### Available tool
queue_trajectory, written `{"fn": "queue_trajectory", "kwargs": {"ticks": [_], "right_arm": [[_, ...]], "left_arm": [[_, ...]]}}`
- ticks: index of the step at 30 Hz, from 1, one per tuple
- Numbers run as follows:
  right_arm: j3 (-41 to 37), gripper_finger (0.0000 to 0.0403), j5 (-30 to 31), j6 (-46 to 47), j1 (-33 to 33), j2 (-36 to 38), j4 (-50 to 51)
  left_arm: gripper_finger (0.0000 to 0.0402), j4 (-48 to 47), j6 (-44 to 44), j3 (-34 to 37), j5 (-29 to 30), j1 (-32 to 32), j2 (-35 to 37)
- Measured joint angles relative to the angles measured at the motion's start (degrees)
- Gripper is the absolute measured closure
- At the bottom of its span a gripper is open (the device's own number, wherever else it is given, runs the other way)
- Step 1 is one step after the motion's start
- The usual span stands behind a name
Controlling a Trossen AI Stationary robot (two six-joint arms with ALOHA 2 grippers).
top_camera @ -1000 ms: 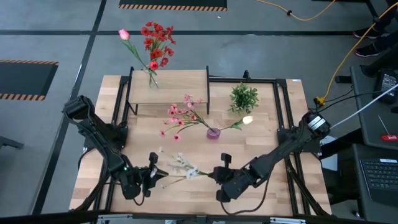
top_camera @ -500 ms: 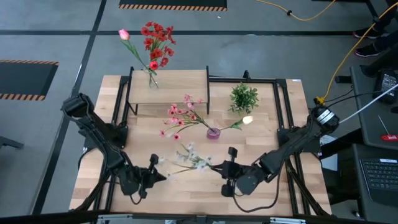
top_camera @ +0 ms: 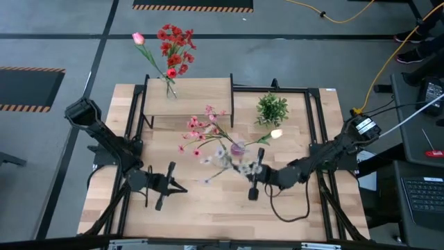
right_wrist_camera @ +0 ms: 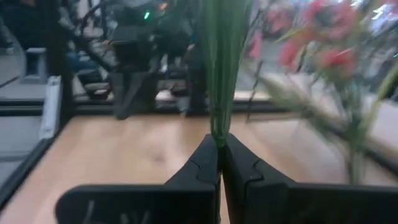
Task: Pick and place flowers into a vace then onto a shelf
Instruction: Put the white flowers into the violet vase
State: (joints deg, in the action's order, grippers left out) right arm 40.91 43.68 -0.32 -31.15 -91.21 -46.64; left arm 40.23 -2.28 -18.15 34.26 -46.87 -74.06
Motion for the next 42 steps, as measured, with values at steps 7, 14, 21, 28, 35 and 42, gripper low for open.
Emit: {"fn": "queue_trajectory", "kwargs": {"ticks": [7,14,21,28,35,42], "right_arm": [[-2.2,0.04,3.6,-7.7,4.9,0.0,-9.4],[-2.2,0.04,3.4,-9.0,10.8,0.0,-9.3],[-5.2,0.04,3.4,-5.1,13.7,0.0,-10.5],[-9.6,0.04,3.2,-4.7,13.7,0.0,-17.7],[-10.1,0.04,3.0,-5.2,14.3,0.0,-19.1],[-10.1,0.04,2.0,-4.5,15.1,-0.1,-19.6]], "left_arm": [[0.0399,1.8,-2.9,1.6,0.2,2.3,0.0],[0.0395,1.7,-2.9,1.6,0.5,2.8,0.0],[0.04,1.6,-2.9,1.6,0.6,2.8,0.0],[0.0396,1.6,-2.9,1.6,0.7,2.8,-0.1],[0.04,1.6,-2.4,1.5,0.7,2.8,-0.1],[0.0394,1.6,-2.3,1.5,0.8,2.9,-0.1]]}}
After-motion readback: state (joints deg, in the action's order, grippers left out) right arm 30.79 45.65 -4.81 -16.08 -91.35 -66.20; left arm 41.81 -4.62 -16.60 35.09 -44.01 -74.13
